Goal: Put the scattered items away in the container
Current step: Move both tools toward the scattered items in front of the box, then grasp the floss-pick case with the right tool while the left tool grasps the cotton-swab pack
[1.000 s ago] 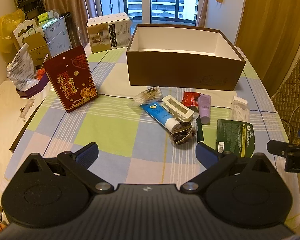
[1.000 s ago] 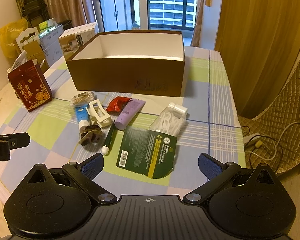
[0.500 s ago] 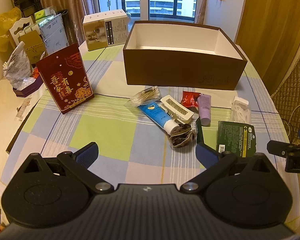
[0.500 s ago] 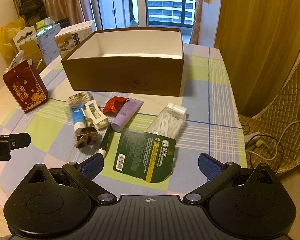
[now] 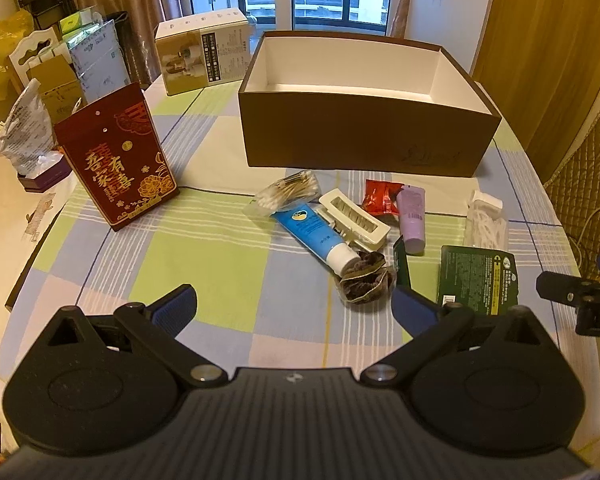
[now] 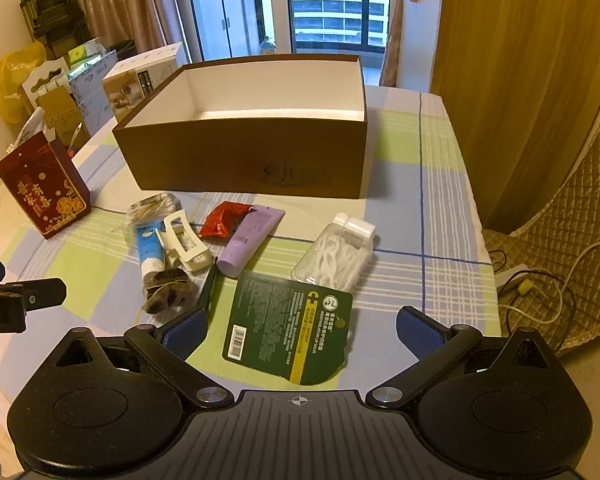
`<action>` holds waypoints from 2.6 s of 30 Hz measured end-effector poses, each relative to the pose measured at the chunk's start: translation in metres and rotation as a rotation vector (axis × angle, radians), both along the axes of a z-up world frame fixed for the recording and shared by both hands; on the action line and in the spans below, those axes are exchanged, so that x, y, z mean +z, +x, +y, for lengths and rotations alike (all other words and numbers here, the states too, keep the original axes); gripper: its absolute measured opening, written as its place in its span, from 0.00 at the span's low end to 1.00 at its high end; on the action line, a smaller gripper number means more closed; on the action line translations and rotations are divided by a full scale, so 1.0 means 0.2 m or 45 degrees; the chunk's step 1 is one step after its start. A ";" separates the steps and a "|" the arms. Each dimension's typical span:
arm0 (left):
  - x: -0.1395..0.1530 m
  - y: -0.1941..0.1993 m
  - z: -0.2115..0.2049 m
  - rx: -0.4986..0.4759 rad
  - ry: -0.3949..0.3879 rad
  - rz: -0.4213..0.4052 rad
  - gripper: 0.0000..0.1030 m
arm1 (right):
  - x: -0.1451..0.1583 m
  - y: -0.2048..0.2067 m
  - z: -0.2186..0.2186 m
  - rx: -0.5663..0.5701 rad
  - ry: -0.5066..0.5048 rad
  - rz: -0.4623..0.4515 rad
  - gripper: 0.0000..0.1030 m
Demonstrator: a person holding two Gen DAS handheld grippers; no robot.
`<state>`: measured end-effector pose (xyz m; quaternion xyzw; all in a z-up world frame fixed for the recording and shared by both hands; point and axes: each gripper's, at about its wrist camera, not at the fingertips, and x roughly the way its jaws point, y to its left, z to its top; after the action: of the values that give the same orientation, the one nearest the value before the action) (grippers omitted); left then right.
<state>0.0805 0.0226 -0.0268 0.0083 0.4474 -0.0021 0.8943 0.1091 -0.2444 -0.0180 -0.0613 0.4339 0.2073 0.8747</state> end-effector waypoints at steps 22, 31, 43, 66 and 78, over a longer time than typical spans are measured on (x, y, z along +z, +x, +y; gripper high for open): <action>-0.15 0.16 0.03 -0.026 -0.038 0.088 0.99 | -0.26 0.15 -0.10 -0.031 0.085 0.162 1.00; -0.21 0.22 0.05 -0.074 -0.045 0.104 0.99 | -0.30 0.25 -0.14 -0.092 0.167 0.203 1.00; -0.29 0.39 0.08 -0.116 -0.065 0.160 0.97 | -0.34 0.43 -0.10 -0.201 0.174 0.267 0.71; -0.40 0.73 0.23 -0.257 -0.029 0.161 0.79 | -0.51 0.62 0.18 -0.205 -0.083 0.198 0.60; -0.51 1.04 0.13 -0.646 0.081 0.149 0.52 | -0.51 0.55 0.17 -0.103 -0.075 0.184 0.60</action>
<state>0.2882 0.0494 -0.1286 0.1483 0.4819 -0.2126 0.8370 0.2196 -0.2113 -0.1204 -0.0544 0.5039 0.1626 0.8466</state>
